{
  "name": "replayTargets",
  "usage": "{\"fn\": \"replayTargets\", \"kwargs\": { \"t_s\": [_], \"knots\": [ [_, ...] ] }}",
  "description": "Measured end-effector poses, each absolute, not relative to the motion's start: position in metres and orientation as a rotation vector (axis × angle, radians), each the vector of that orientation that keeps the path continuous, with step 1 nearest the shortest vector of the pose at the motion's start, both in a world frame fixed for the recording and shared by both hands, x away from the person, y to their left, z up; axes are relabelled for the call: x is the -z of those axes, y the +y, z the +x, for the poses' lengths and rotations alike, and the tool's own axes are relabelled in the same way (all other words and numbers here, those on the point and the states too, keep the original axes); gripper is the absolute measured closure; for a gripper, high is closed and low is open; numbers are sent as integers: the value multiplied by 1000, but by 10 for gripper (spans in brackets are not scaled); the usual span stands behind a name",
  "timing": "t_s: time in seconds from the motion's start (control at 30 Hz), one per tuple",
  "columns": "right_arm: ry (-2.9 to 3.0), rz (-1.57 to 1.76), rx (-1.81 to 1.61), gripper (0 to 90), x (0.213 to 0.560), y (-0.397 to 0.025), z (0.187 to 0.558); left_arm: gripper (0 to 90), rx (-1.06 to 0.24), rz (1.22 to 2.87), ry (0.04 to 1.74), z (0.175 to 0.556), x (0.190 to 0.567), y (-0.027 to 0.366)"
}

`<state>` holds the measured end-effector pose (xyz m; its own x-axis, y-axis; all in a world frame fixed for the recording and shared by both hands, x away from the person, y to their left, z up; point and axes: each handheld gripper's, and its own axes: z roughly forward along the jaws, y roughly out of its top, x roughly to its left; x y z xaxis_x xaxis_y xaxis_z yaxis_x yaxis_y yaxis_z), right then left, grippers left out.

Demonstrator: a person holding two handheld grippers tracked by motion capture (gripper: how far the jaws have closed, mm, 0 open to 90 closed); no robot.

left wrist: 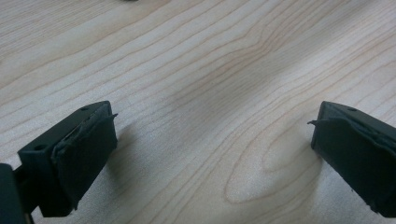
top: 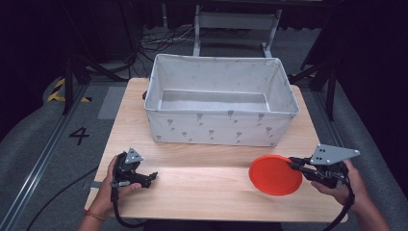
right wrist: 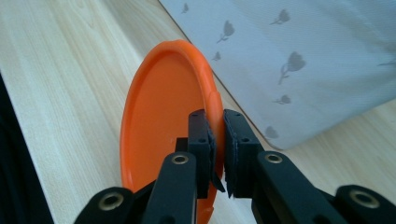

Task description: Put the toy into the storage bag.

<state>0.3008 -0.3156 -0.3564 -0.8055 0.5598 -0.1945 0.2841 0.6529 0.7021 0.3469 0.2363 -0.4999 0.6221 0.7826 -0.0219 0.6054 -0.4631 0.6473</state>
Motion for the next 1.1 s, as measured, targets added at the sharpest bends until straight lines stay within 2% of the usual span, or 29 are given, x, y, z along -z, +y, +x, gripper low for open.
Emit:
{"fn": "replayTargets", "kwargs": {
  "t_s": [0.57,1.1],
  "knots": [
    [2378,730,-947,826,314,-341,299,5,-369,2226,1083,347,500,237],
    [2290,699,-970,826,255,-356,296,6,-373,2222,1088,347,500,236]
  ]
}}
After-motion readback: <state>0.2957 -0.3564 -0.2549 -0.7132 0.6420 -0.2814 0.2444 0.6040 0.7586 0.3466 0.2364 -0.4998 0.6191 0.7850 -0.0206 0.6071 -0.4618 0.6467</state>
